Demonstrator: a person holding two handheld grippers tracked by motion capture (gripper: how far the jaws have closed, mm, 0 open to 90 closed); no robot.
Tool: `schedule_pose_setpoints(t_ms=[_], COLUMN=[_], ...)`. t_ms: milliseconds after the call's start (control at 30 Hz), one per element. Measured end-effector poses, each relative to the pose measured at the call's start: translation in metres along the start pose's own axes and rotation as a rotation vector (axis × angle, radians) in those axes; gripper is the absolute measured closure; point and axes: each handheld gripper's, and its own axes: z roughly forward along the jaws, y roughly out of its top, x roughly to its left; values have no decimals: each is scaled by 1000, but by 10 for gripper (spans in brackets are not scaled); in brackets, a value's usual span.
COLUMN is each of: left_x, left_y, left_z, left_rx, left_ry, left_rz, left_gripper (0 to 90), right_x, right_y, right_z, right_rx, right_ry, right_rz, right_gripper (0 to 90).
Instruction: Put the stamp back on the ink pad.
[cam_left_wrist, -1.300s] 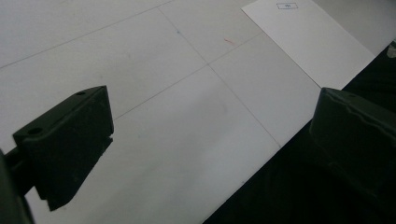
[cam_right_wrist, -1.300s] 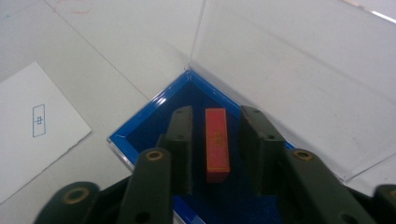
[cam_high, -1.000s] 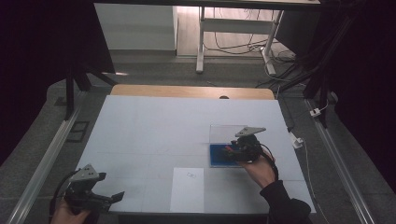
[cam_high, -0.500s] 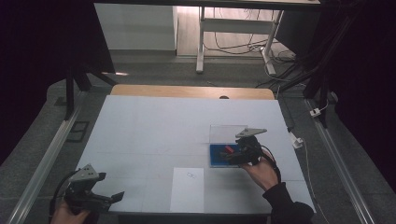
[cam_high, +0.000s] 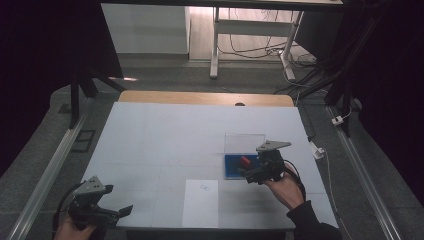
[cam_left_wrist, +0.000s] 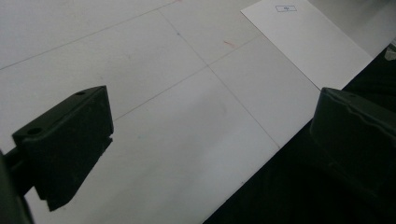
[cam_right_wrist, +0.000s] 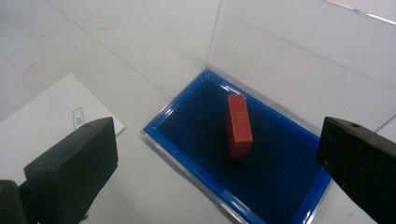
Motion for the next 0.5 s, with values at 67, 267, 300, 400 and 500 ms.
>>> schedule_pose_setpoints(t_ms=[67,267,300,400,500], left_x=[0,0,0,0,0], left_y=[0,0,0,0,0], left_z=[0,0,0,0,0], left_rx=[0,1,1,1,1], left_ry=[0,2,2,3,5], left_rz=[0,-1,-1,-1,-2], left_gripper=[0,0,0,0,0], right_x=[1,4,4,4,4], right_y=[-1,-7,-8,-12,-17], right_z=[-3,-14,-16,-22,-28], right_rx=[-6,-18,-18,-20,-25], right_ry=[-5,1,2,-1,-3], right_rz=[4,8,11,1,8], right_gripper=[0,0,0,0,0])
